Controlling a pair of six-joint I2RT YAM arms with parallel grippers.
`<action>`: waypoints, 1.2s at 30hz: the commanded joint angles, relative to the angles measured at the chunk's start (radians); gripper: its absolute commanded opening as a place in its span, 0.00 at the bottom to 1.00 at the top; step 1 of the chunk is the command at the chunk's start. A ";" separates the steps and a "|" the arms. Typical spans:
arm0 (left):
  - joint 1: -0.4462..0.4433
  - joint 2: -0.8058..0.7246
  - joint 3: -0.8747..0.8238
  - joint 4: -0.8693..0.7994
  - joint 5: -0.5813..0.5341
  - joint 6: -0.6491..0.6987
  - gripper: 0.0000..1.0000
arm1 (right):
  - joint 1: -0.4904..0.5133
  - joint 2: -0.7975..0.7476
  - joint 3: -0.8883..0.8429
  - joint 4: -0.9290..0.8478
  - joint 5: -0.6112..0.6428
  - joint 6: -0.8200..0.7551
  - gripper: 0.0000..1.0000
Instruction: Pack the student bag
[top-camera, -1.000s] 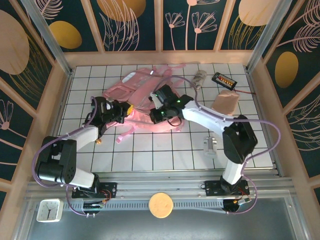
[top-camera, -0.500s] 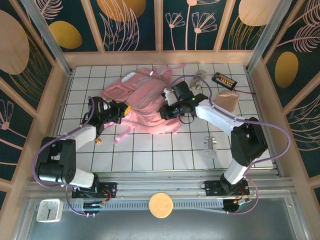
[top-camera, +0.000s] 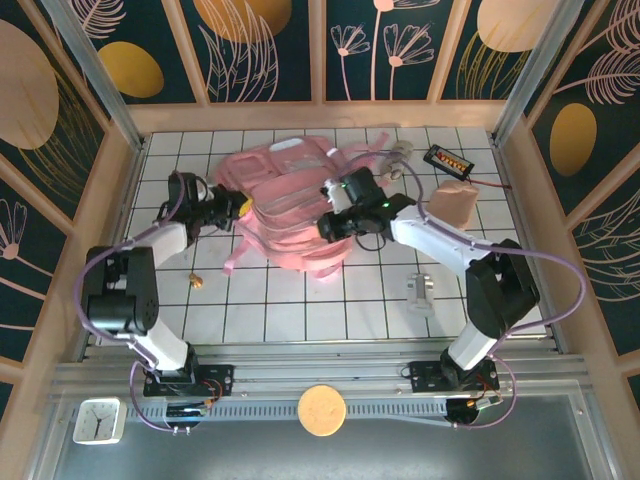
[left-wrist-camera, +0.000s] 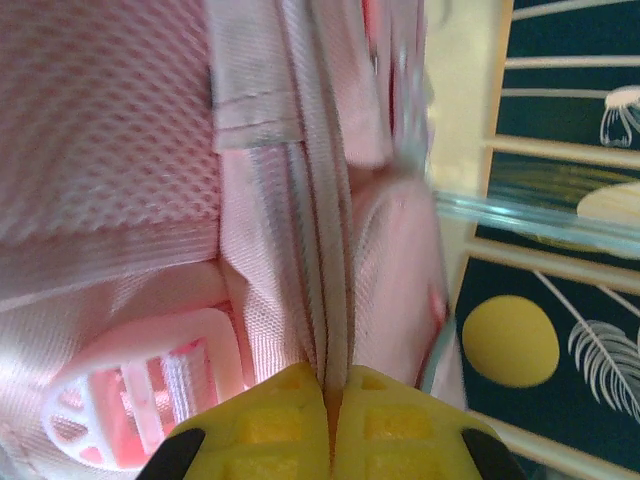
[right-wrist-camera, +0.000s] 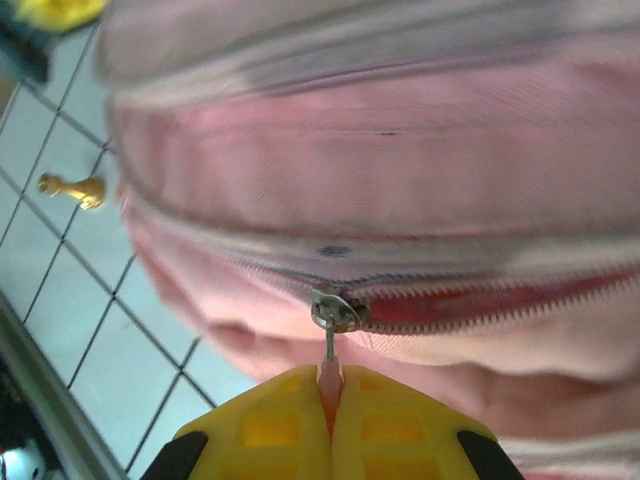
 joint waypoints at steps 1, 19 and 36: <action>0.023 0.096 0.210 -0.063 -0.084 0.148 0.36 | 0.089 0.037 0.027 0.060 -0.089 0.092 0.00; -0.122 -0.413 -0.369 0.198 -0.179 -0.298 0.94 | 0.071 0.258 0.224 0.142 -0.163 0.173 0.00; -0.217 -0.171 -0.328 0.330 -0.188 -0.364 0.33 | 0.111 0.249 0.269 0.099 -0.147 0.094 0.00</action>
